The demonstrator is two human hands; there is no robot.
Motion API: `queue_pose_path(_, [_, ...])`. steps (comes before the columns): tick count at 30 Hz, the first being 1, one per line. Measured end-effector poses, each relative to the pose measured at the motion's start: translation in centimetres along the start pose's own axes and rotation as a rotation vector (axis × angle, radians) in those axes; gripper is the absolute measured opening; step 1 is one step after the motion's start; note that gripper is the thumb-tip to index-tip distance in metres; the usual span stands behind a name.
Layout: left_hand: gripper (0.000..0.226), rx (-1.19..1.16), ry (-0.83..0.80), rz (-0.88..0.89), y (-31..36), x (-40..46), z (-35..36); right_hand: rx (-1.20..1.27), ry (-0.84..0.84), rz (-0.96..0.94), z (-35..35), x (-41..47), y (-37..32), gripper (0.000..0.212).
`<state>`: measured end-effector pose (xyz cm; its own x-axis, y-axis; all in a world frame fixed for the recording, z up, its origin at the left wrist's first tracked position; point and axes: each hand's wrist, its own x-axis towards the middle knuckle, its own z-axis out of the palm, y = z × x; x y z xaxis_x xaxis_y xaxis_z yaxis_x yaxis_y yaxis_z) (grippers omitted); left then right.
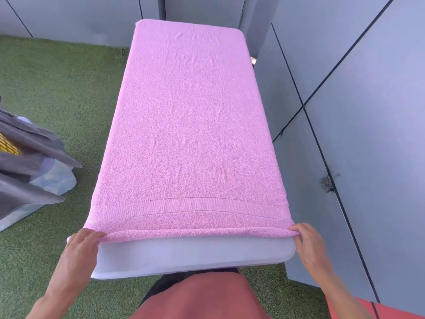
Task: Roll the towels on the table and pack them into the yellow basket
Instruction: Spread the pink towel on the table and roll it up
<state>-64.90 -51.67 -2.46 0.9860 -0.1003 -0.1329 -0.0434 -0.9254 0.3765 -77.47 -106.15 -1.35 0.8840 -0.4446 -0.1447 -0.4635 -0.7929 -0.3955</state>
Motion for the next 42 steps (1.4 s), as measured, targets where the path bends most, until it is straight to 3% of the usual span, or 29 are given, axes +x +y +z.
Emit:
queue_pose_path(6, [0.026, 0.005, -0.007, -0.009, -0.3, 0.0, -0.1, -0.026, 0.0, 0.038, 0.1, 0.5, 0.0, 0.026])
queue_pose_path(10, [0.033, 0.017, 0.033, 0.058, 0.2, -0.5, 0.0, -0.125, 0.111, -0.08, 0.4, -0.2, -0.2, 0.026])
queue_pose_path(13, [0.04, 0.028, 0.077, 0.075, 0.7, -1.0, -0.1, -0.121, 0.091, -0.127, 0.5, -0.4, -0.3, 0.027])
queue_pose_path(17, [0.034, 0.03, 0.086, 0.043, 0.8, -1.3, -0.2, -0.062, 0.06, -0.101, 0.7, -1.2, -0.4, 0.037])
queue_pose_path(21, [0.025, 0.009, 0.049, 0.108, 0.2, -0.8, -1.0, -0.09, 0.074, -0.187, 0.5, -1.0, 0.2, 0.025])
queue_pose_path(25, [0.015, -0.028, -0.134, -0.013, -1.0, 0.9, -2.2, -0.078, -0.062, -0.19, -0.8, 0.1, 1.7, 0.019])
queue_pose_path(30, [0.015, -0.135, -0.294, -0.153, 0.1, 3.4, -3.7, 0.125, -0.292, 0.0, -2.7, 3.8, 0.6, 0.022])
queue_pose_path(34, [0.017, -0.204, -0.246, -0.19, -0.1, 3.9, -4.2, 0.275, -0.21, 0.132, -2.8, 5.1, -0.1, 0.021])
queue_pose_path(37, [0.012, -0.184, -0.185, -0.232, -0.1, 4.0, -4.1, 0.132, -0.09, 0.088, -1.9, 4.4, -0.5, 0.027])
queue_pose_path(42, [0.017, 0.066, 0.038, 0.011, 1.2, 1.2, -1.9, -0.017, 0.017, -0.122, 0.5, 0.7, -1.5, 0.017])
